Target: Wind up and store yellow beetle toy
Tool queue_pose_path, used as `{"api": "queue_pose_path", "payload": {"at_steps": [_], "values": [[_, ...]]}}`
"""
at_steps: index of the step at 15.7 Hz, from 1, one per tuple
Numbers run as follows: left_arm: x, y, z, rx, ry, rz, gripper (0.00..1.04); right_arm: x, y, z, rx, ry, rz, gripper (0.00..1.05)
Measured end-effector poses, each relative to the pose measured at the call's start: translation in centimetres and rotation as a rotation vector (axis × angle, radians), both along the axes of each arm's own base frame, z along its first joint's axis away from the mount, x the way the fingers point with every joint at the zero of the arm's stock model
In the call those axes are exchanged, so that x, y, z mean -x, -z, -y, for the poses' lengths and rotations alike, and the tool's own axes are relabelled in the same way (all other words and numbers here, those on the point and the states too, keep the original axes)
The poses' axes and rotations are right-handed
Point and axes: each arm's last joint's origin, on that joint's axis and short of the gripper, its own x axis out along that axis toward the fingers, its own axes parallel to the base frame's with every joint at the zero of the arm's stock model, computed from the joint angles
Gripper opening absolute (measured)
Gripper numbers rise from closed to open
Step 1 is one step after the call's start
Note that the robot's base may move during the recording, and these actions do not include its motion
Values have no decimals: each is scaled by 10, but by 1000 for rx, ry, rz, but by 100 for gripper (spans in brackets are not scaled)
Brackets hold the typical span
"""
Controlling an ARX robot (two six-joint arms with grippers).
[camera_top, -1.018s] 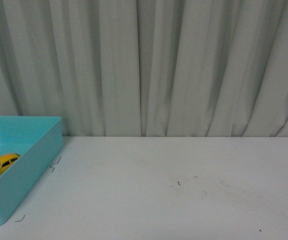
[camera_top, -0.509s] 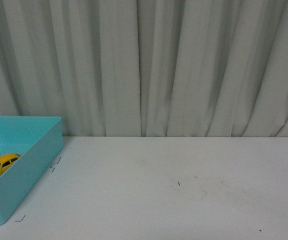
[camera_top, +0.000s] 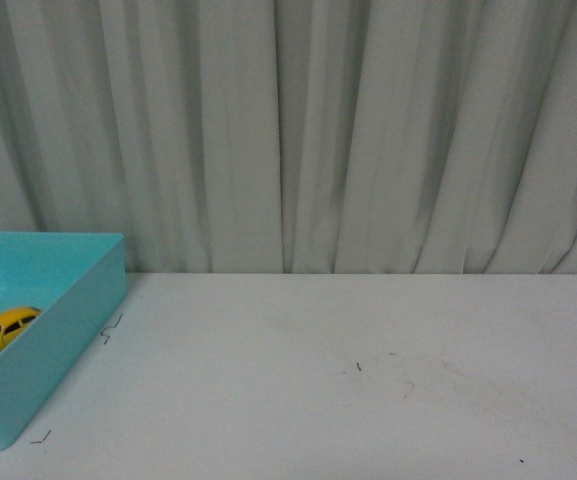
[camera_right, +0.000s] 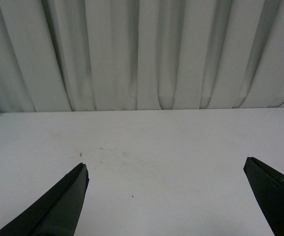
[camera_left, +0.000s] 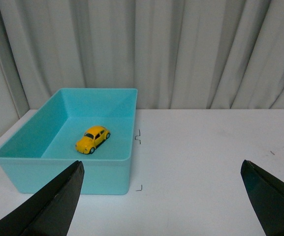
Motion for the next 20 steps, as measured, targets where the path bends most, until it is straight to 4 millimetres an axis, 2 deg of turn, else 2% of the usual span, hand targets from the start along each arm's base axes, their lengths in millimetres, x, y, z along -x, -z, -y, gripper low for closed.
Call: {"api": "queue_pose_path", "payload": {"at_steps": [20], "values": [[0, 0, 0, 3, 1, 0, 98, 0, 0, 0, 0, 0, 0, 98]]}}
